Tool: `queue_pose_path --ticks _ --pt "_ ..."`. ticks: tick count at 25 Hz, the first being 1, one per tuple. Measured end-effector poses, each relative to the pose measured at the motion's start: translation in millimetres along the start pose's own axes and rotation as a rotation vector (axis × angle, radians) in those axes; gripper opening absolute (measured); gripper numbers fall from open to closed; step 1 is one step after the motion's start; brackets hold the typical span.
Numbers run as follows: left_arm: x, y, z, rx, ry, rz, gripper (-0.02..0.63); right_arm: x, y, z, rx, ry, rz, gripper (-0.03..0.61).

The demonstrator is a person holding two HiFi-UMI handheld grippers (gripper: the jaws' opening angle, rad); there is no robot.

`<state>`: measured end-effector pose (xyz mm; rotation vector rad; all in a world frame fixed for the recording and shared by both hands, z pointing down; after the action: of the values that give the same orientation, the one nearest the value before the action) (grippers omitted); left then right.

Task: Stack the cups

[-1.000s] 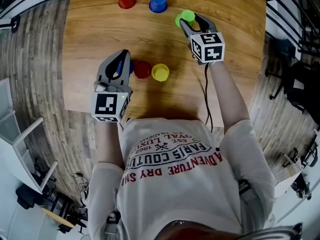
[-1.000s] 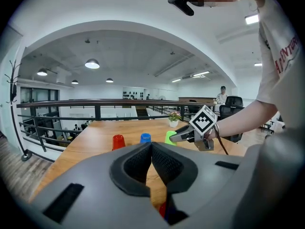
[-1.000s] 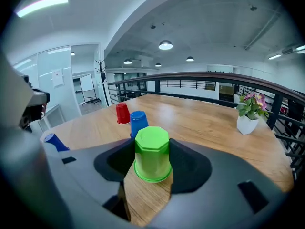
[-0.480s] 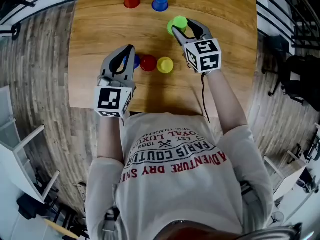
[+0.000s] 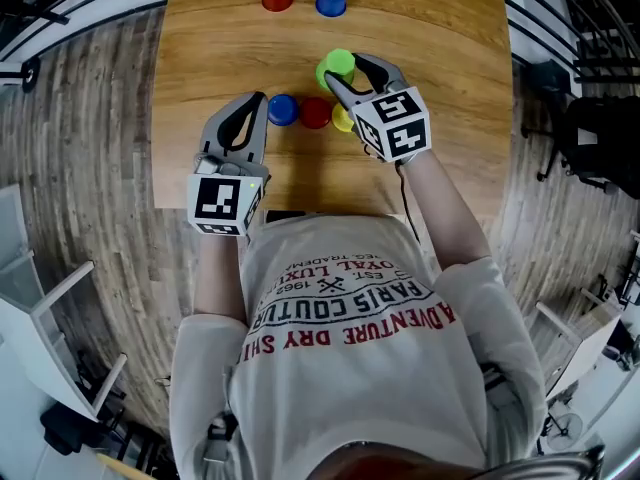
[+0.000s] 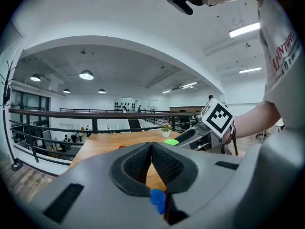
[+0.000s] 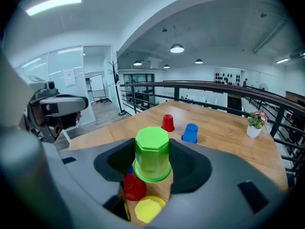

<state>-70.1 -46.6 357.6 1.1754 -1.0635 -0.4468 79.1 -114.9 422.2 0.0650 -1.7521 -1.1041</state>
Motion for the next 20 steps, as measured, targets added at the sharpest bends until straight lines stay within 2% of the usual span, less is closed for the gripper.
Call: queue_pose_path --ticks 9,20 --pt "-31 25 17 -0.019 0.006 0.024 0.017 11 17 60 0.012 -0.072 0.01 0.236" --pt "-42 46 30 -0.039 0.009 0.051 0.017 24 31 83 -0.042 -0.039 0.011 0.238"
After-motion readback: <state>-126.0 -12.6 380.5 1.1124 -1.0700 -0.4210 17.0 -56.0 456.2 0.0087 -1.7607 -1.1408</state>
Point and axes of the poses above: the fingertips, and each gripper's own axes: x forward along the fingers, z to its left, y out of its underside, the point moved 3 cm from there along -x, backward along the fingers, and after that the axes turned 12 degrees about z, right-handed, at the moved point
